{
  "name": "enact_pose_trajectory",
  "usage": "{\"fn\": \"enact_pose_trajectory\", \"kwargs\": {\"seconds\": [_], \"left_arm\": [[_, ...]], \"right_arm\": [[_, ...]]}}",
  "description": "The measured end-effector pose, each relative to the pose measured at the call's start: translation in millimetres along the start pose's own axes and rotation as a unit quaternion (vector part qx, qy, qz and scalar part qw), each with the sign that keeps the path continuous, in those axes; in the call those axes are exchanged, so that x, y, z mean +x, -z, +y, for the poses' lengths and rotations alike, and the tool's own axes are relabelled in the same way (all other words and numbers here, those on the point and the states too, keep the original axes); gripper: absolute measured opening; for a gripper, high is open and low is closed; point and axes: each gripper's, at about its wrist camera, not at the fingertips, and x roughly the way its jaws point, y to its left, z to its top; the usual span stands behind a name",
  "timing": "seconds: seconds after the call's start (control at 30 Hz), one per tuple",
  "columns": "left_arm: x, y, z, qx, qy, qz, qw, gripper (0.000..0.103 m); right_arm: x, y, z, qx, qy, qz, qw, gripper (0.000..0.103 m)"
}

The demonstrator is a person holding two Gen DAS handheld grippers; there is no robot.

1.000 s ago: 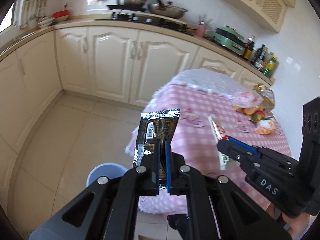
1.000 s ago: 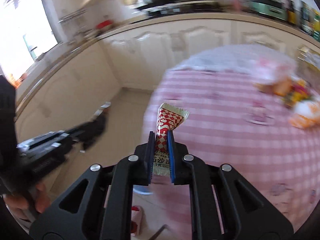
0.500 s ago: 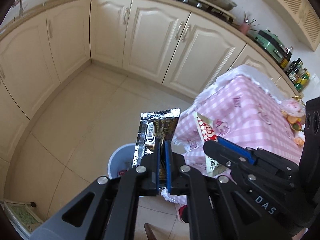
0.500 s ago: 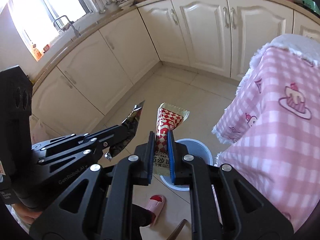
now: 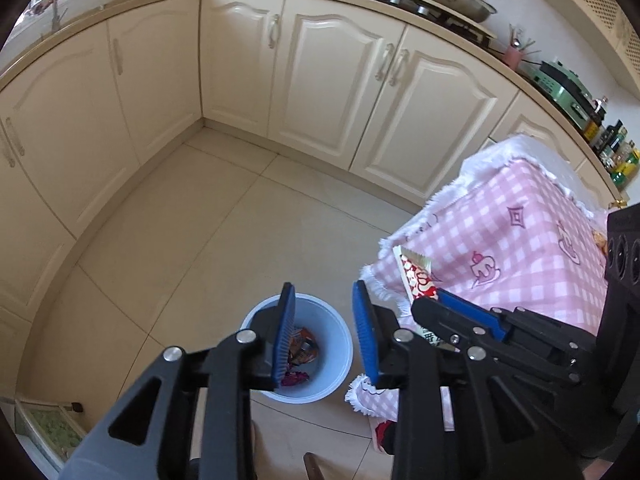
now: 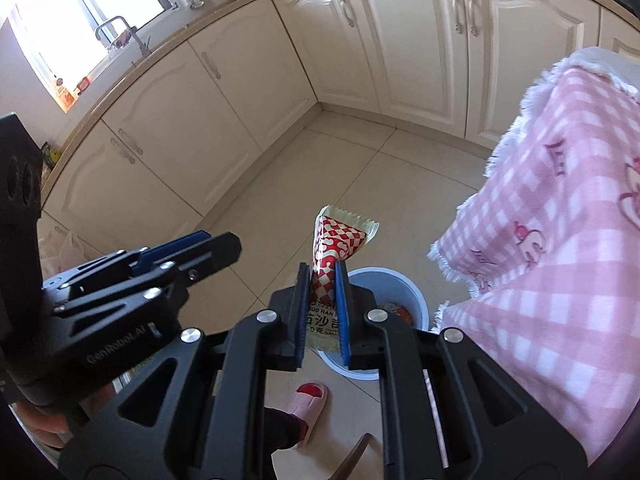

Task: Collect trash
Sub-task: 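Open both tools over the blue bin to drop both packets, then grasp the orange-printed bread bag with the left tool while the right tool grasps the yellow wrapper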

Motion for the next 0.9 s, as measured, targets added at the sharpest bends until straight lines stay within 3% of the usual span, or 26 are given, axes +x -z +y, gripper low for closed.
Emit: {"fn": "enact_pose_trajectory", "kwargs": {"seconds": [0.2,0.4,0.43,0.5,0.73,0.9], "left_arm": [[-10.2,1.6,16.6,-0.009,-0.025,-0.010,0.9996,0.031],[-23.3,-0.1,25.9,-0.016,-0.035,-0.024,0.9990,0.034],[-25.7,0.4,26.1,-0.016,-0.036,-0.026,0.9989,0.034],[-32.0,0.3,25.9,-0.018,-0.043,-0.033,0.9983,0.035],[-59.8,1.4,16.7,-0.012,-0.039,-0.056,0.9976,0.037],[-88.9,2.3,-10.1,0.010,-0.037,-0.085,0.9957,0.039]], "right_arm": [[12.8,-4.1,13.8,-0.014,-0.004,0.008,1.000,0.014],[10.9,-11.9,26.0,-0.021,0.000,-0.010,1.000,0.026],[8.4,-12.6,27.8,-0.024,0.007,-0.014,1.000,0.037],[2.1,-12.5,26.6,-0.021,0.013,-0.024,0.999,0.047],[-38.9,-10.2,26.8,-0.029,0.028,-0.058,0.998,0.047],[-84.6,-5.1,22.3,-0.030,0.037,-0.097,0.994,0.047]]}}
